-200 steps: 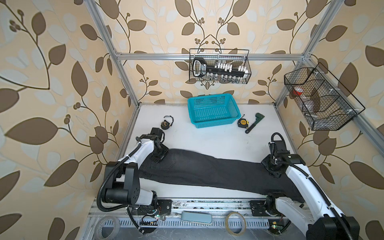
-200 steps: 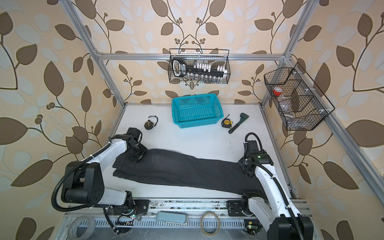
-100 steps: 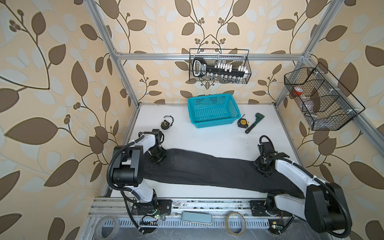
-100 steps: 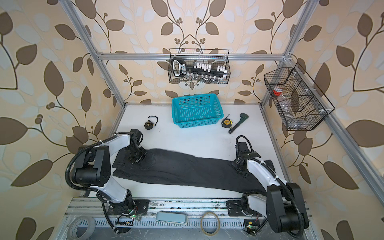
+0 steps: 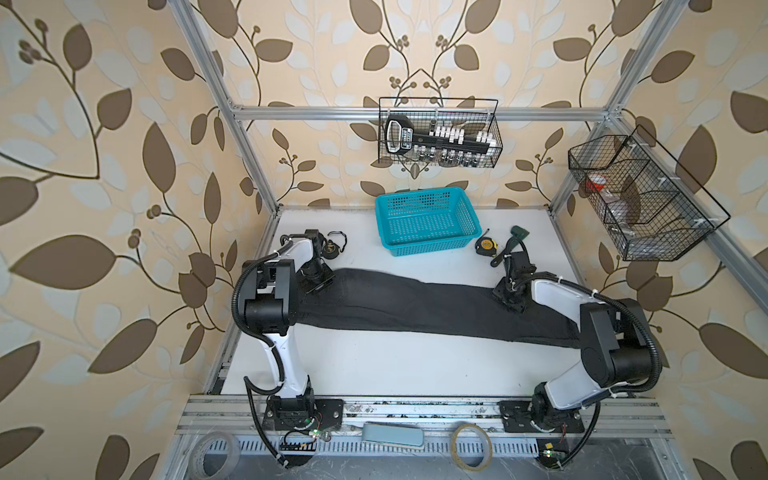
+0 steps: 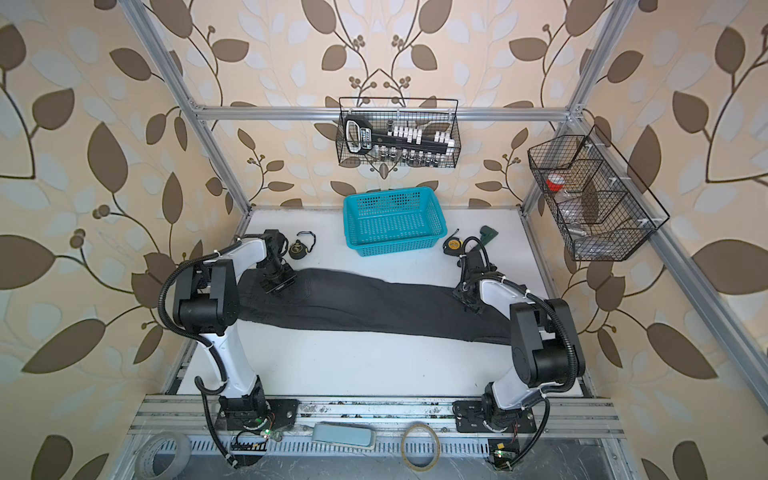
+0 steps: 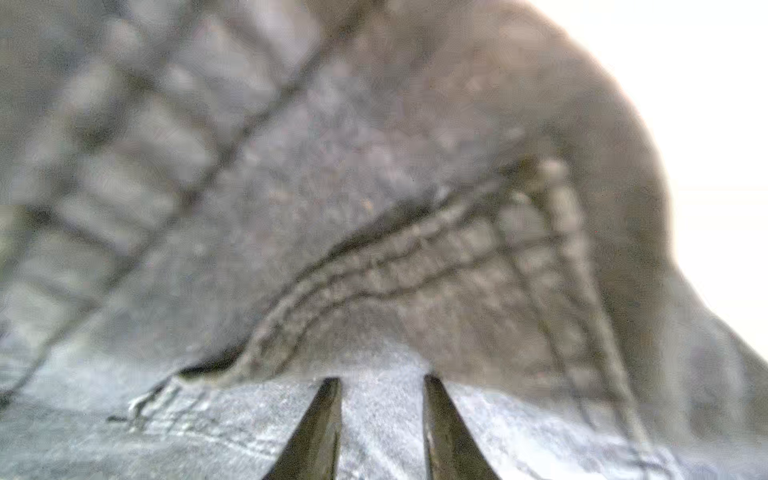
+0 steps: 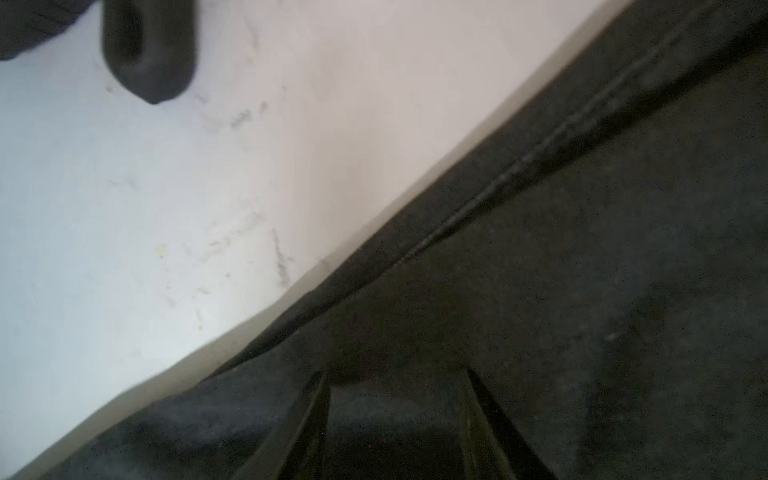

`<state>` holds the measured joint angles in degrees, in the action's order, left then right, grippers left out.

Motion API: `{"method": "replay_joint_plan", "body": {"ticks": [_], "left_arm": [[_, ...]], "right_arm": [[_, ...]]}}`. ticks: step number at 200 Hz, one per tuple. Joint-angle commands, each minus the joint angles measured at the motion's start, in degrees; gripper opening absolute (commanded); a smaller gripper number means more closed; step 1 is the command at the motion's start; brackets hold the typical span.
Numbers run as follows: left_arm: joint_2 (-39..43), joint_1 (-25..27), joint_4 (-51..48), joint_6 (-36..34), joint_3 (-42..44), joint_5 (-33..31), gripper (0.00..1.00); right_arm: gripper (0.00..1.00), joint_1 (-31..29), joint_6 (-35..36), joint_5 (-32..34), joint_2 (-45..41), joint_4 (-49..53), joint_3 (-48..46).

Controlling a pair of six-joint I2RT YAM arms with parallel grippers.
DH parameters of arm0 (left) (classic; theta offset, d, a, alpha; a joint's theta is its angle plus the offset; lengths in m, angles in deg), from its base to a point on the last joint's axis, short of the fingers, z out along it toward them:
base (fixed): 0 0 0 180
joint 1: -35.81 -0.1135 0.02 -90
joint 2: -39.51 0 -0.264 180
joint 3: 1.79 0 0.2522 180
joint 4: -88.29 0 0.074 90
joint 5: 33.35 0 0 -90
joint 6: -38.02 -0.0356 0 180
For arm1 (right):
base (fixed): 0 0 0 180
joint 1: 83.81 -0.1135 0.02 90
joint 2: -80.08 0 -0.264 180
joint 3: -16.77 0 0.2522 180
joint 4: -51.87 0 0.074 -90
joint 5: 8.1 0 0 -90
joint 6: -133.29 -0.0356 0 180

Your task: Fold and stack the trousers

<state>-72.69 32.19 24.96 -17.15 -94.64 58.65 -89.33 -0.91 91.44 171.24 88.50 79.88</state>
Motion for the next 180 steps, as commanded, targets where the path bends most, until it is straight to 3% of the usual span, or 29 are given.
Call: {"method": "replay_joint_plan", "body": {"ticks": [1, 43, 81, 128, 180], "left_arm": [[0.7, -0.8, -2.0, -2.1, -4.2, -1.3, 0.4], [7.8, -2.1, -9.5, 0.2, -2.9, 1.5, 0.5], [15.8, -8.8, -9.6, 3.6, 6.7, 7.1, 0.6], [15.9, -16.4, -7.0, 5.0, 7.8, 5.5, 0.64], [11.3, -18.2, -1.3, 9.6, 6.9, 5.4, 0.64]], "right_arm": [[0.52, -0.9, 10.7, -2.5, -1.6, -1.4, 2.7], [0.53, -7.3, 31.6, -11.6, -13.0, -1.7, -0.1], [0.53, -22.8, 46.3, -12.0, -19.4, -4.1, -3.5], [0.54, -38.6, 56.0, -8.8, -7.4, -7.7, 3.3], [0.53, -43.2, 62.2, -8.2, 5.6, -10.4, 11.3]]}}
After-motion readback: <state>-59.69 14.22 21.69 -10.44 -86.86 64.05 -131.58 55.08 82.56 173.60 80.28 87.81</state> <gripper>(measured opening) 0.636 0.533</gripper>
